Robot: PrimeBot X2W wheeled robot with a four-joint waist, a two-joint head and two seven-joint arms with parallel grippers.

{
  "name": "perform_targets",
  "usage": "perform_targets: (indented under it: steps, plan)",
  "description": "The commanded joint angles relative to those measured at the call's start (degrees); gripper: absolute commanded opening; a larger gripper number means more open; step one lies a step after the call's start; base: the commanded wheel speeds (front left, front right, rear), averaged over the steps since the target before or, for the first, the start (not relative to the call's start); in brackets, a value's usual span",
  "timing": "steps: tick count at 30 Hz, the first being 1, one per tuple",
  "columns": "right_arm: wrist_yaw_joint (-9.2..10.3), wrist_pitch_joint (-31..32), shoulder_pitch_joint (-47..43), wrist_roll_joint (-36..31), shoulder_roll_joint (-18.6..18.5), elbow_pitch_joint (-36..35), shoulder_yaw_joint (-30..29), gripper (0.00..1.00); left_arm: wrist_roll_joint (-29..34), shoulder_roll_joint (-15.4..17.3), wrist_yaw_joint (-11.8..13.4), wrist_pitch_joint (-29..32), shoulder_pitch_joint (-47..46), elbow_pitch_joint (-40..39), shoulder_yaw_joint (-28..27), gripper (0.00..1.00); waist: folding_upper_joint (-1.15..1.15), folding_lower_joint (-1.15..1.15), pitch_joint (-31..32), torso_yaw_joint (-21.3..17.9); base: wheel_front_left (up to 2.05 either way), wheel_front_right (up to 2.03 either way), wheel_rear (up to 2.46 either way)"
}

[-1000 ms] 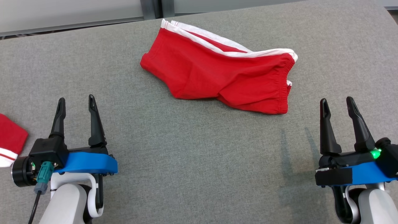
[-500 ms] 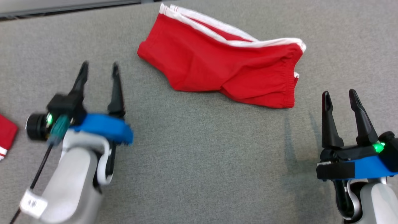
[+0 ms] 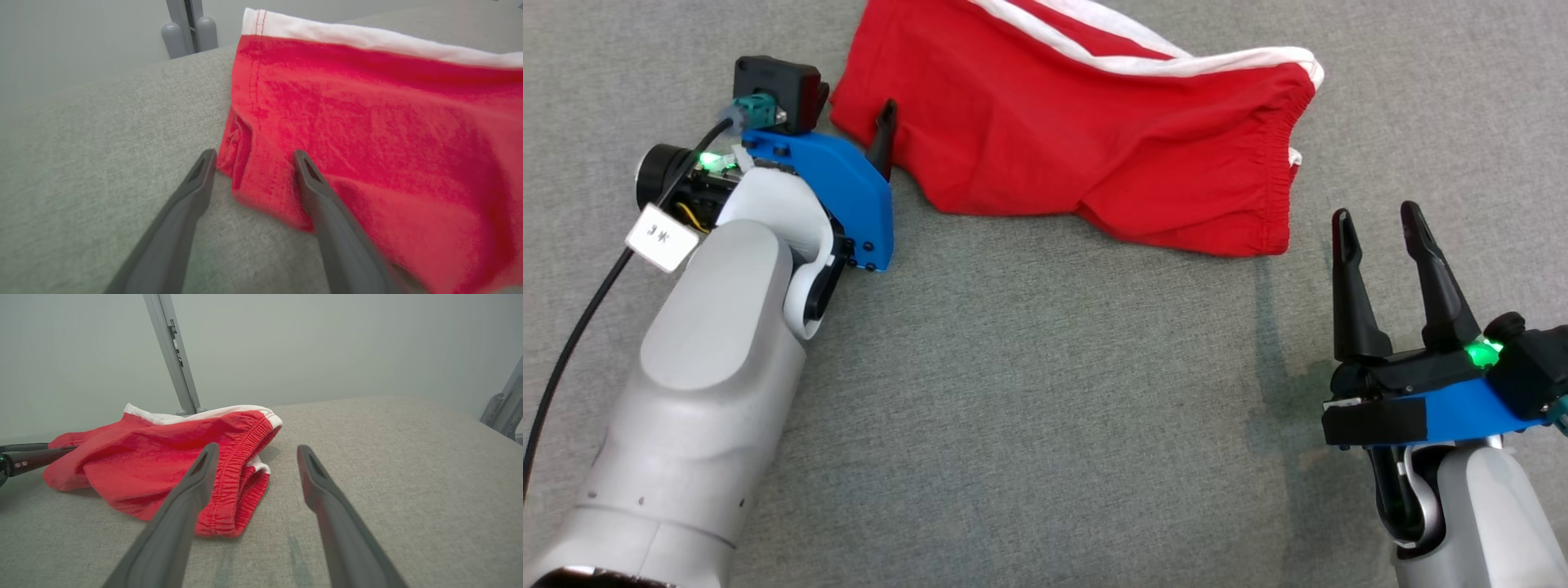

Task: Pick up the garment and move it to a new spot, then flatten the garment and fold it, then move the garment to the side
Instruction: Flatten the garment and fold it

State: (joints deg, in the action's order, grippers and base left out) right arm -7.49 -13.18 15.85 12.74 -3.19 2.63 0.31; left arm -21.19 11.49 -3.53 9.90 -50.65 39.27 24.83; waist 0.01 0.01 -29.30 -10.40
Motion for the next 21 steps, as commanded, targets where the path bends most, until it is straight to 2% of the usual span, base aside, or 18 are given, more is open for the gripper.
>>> perform_targets:
  steps: [1,6,7,8,9,10,15,21]
  plan:
    - [0.00,-0.34,0.72,0.45,-0.10,0.38,0.27,1.00,-0.44,-0.24,-0.65,0.61,-1.80,2.34,0.39,1.00,-0.01,-0.01,-0.12,-0.43,0.00,0.00,0.00]
    - [0.00,-0.75,1.37,1.07,0.00,1.45,0.76,1.00,-1.01,-1.60,-2.49,4.41,-4.15,10.04,2.64,1.00,-0.01,-0.01,-0.41,-1.72,0.00,0.00,0.00]
    - [0.00,-0.86,1.39,1.15,0.01,1.57,0.84,1.00,-1.05,-1.88,-2.82,4.96,-4.55,11.10,3.11,0.95,-0.01,-0.01,-0.45,-1.92,0.00,0.00,0.00]
    - [0.00,-0.92,1.38,1.15,0.00,1.71,0.87,1.00,-1.28,-2.22,-3.04,5.74,-4.79,12.19,3.59,0.45,-0.01,-0.01,-0.48,-2.09,0.00,0.00,0.00]
    - [0.00,-0.97,1.39,1.25,0.02,1.86,0.95,1.00,-1.38,-2.38,-3.32,6.48,-4.95,13.36,4.03,0.26,-0.01,-0.01,-0.53,-2.30,0.00,0.00,0.00]
    - [0.00,-1.06,1.43,1.35,0.03,1.99,1.00,1.00,-1.54,-2.60,-3.44,6.58,-5.15,14.10,4.35,0.00,-0.01,-0.01,-0.57,-2.46,0.00,0.00,0.00]
    - [0.00,-1.27,1.26,1.45,0.10,2.49,0.86,1.00,-1.88,-2.13,-3.48,2.28,-5.58,15.72,4.46,0.00,-0.01,-0.01,-0.40,-2.76,0.00,0.00,0.00]
    - [0.00,-1.53,-0.31,0.52,0.10,3.12,0.33,1.00,-3.45,-1.61,-0.73,-7.00,-0.13,13.40,2.20,0.00,-0.01,-0.01,1.80,-0.98,0.00,0.00,0.00]
